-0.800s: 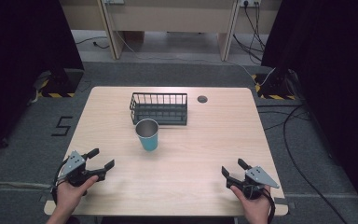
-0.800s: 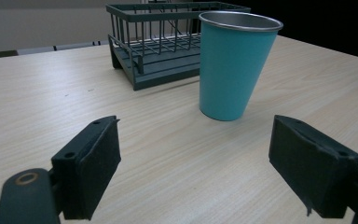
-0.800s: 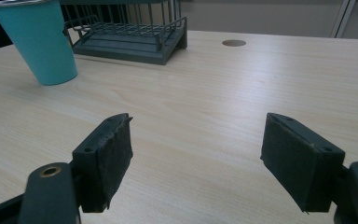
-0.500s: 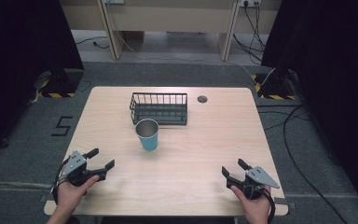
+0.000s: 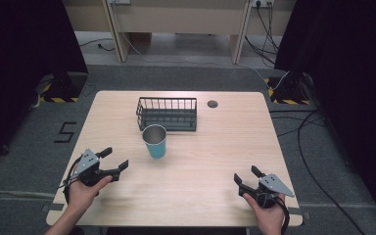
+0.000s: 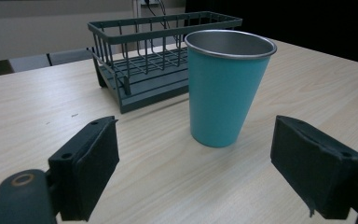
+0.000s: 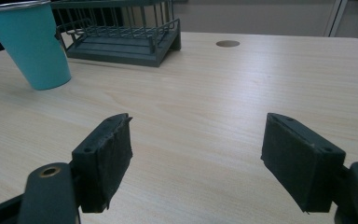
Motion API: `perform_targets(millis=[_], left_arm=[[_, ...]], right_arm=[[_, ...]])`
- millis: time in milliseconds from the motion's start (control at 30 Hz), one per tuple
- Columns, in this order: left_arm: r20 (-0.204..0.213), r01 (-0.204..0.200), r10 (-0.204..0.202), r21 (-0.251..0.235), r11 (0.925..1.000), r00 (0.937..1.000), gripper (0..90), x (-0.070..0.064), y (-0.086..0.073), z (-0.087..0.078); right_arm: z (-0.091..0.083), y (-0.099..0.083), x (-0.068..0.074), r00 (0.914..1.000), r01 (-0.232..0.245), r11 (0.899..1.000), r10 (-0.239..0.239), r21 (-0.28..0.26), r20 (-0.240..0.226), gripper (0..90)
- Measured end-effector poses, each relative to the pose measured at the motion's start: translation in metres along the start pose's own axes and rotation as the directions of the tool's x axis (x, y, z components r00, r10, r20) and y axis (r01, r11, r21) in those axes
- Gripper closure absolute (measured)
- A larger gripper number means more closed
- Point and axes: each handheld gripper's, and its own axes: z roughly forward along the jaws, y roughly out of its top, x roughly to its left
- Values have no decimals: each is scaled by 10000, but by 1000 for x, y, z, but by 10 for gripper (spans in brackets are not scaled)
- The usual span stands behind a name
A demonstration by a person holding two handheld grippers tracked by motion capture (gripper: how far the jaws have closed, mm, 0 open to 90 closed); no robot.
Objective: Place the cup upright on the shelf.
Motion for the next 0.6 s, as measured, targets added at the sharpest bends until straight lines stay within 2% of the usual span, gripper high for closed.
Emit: perform_targets(millis=[600], left_arm=[[516,-441,431,169,9989,9977,145,-8,5,38]], right_arm=[[1,1,-1,10000,-14,10000,15,81,-36,245]])
